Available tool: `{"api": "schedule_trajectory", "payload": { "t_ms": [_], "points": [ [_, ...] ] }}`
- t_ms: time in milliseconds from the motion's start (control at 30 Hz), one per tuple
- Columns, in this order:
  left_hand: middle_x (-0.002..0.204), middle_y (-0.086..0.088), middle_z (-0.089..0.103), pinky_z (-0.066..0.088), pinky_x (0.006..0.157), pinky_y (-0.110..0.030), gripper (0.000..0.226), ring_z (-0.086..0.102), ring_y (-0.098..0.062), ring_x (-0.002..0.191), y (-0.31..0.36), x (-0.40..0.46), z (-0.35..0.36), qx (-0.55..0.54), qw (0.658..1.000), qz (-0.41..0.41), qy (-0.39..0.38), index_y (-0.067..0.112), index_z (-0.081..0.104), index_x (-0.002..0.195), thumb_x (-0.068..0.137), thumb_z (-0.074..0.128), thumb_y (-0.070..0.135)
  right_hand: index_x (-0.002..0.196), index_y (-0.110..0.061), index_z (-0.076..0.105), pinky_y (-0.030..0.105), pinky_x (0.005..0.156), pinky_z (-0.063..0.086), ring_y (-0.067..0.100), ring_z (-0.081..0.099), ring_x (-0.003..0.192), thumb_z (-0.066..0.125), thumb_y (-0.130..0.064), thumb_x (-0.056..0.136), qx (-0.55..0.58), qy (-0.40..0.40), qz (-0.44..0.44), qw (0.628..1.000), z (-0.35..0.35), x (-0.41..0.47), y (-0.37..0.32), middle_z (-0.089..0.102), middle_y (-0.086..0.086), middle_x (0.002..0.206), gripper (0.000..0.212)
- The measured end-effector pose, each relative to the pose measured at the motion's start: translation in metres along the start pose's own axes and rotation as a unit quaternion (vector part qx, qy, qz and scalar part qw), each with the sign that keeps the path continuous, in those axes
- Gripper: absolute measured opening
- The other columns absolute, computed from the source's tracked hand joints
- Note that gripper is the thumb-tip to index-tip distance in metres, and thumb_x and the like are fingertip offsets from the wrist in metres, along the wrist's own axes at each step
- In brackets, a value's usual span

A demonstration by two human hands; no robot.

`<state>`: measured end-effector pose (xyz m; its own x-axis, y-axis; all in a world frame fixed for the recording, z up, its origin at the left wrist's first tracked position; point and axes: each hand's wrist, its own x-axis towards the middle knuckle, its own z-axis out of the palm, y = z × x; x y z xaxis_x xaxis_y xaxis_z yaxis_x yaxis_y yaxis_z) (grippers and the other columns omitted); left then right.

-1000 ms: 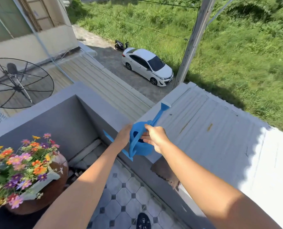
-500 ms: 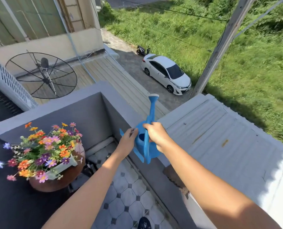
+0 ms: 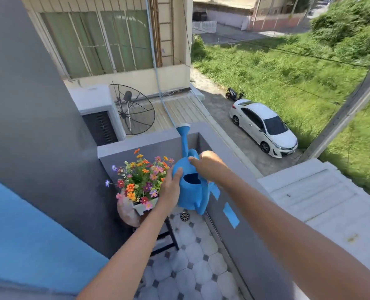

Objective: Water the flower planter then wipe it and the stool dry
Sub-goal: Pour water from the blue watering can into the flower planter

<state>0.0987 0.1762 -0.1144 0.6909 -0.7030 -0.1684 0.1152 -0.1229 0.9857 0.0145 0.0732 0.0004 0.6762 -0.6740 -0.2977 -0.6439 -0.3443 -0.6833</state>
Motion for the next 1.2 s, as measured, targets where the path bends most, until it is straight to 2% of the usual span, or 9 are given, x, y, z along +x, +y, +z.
{"api": "schedule_trajectory", "payload": {
  "t_ms": [133, 267, 433, 500, 700, 833, 933, 1067, 1200],
  "points": [
    [0.114, -0.006, 0.068, 0.056, 0.082, -0.041, 0.025, 0.068, -0.023, 0.1, 0.002, -0.013, -0.045, -0.028, 0.999, 0.013, 0.033, 0.035, 0.057, 0.115, 0.096, 0.049, 0.049, 0.111, 0.0, 0.058, 0.032, 0.057, 0.04, 0.022, 0.052, 0.067, 0.047, -0.029, 0.102, -0.13, -0.031, -0.062, 0.989, 0.033, -0.002, -0.038, 0.053, 0.009, 0.081, 0.032],
    [0.111, -0.007, 0.068, 0.053, 0.089, -0.054, 0.033, 0.067, -0.03, 0.101, -0.002, -0.024, -0.073, -0.041, 0.998, 0.003, 0.055, 0.038, 0.056, 0.11, 0.086, 0.051, 0.06, 0.144, -0.005, 0.039, 0.033, 0.07, 0.039, 0.032, 0.058, 0.106, 0.05, -0.013, 0.101, -0.185, -0.031, -0.082, 0.979, 0.053, -0.005, -0.068, 0.056, 0.02, 0.121, 0.045],
    [0.113, -0.007, 0.065, 0.053, 0.079, -0.035, 0.014, 0.065, -0.02, 0.097, -0.001, -0.036, -0.085, -0.041, 0.998, 0.009, 0.051, 0.039, 0.049, 0.109, 0.102, 0.039, 0.045, 0.143, -0.001, 0.036, 0.031, 0.063, 0.035, 0.034, 0.059, 0.111, 0.043, -0.005, 0.101, -0.21, -0.049, -0.035, 0.976, 0.069, -0.009, -0.095, 0.056, 0.022, 0.125, 0.043],
    [0.116, -0.006, 0.065, 0.053, 0.085, -0.04, 0.016, 0.065, -0.022, 0.101, -0.002, -0.036, -0.086, -0.053, 0.998, -0.001, 0.047, 0.041, 0.049, 0.11, 0.102, 0.037, 0.046, 0.141, 0.001, 0.038, 0.028, 0.061, 0.037, 0.033, 0.063, 0.108, 0.04, -0.002, 0.101, -0.251, -0.058, -0.051, 0.965, 0.071, -0.011, -0.101, 0.061, 0.021, 0.122, 0.04],
    [0.111, 0.007, 0.068, 0.051, 0.083, -0.031, 0.023, 0.066, -0.01, 0.1, -0.004, -0.036, -0.089, -0.114, 0.991, -0.022, 0.064, 0.037, 0.054, 0.118, 0.103, 0.038, 0.043, 0.122, 0.003, 0.052, 0.035, 0.058, 0.05, 0.026, 0.05, 0.057, 0.033, 0.0, 0.101, -0.315, -0.091, -0.094, 0.94, 0.078, -0.002, -0.106, 0.051, 0.015, 0.071, 0.029],
    [0.112, 0.003, 0.068, 0.051, 0.085, -0.031, 0.025, 0.064, -0.013, 0.101, -0.006, -0.037, -0.09, -0.085, 0.994, -0.033, 0.067, 0.039, 0.057, 0.113, 0.101, 0.037, 0.048, 0.123, 0.004, 0.056, 0.031, 0.058, 0.041, 0.036, 0.063, 0.091, 0.033, -0.004, 0.103, -0.292, -0.08, -0.092, 0.949, 0.077, -0.008, -0.114, 0.062, 0.025, 0.113, 0.032],
    [0.11, 0.0, 0.067, 0.048, 0.081, -0.029, 0.032, 0.063, -0.013, 0.098, -0.006, -0.037, -0.09, -0.076, 0.994, -0.042, 0.064, 0.029, 0.059, 0.115, 0.102, 0.035, 0.047, 0.126, 0.005, 0.055, 0.029, 0.051, 0.038, 0.034, 0.065, 0.105, 0.03, 0.001, 0.102, -0.302, -0.09, -0.085, 0.945, 0.076, -0.007, -0.117, 0.059, 0.019, 0.096, 0.035],
    [0.102, -0.001, 0.064, 0.045, 0.072, -0.025, 0.038, 0.06, -0.009, 0.087, -0.005, -0.04, -0.089, -0.082, 0.992, -0.065, 0.063, 0.018, 0.058, 0.117, 0.103, 0.034, 0.044, 0.126, 0.004, 0.056, 0.03, 0.045, 0.037, 0.025, 0.059, 0.062, 0.038, 0.0, 0.1, -0.341, -0.089, -0.073, 0.933, 0.08, 0.002, -0.116, 0.044, 0.009, 0.067, 0.032],
    [0.106, -0.003, 0.063, 0.044, 0.07, -0.024, 0.039, 0.058, -0.009, 0.087, -0.005, -0.038, -0.088, -0.081, 0.992, -0.077, 0.06, 0.016, 0.057, 0.12, 0.104, 0.033, 0.043, 0.09, 0.0, 0.054, 0.03, 0.046, 0.032, 0.021, 0.041, 0.049, 0.043, -0.005, 0.101, -0.354, -0.086, -0.065, 0.929, 0.081, 0.01, -0.115, 0.063, 0.021, 0.084, 0.017]
  ]
}}
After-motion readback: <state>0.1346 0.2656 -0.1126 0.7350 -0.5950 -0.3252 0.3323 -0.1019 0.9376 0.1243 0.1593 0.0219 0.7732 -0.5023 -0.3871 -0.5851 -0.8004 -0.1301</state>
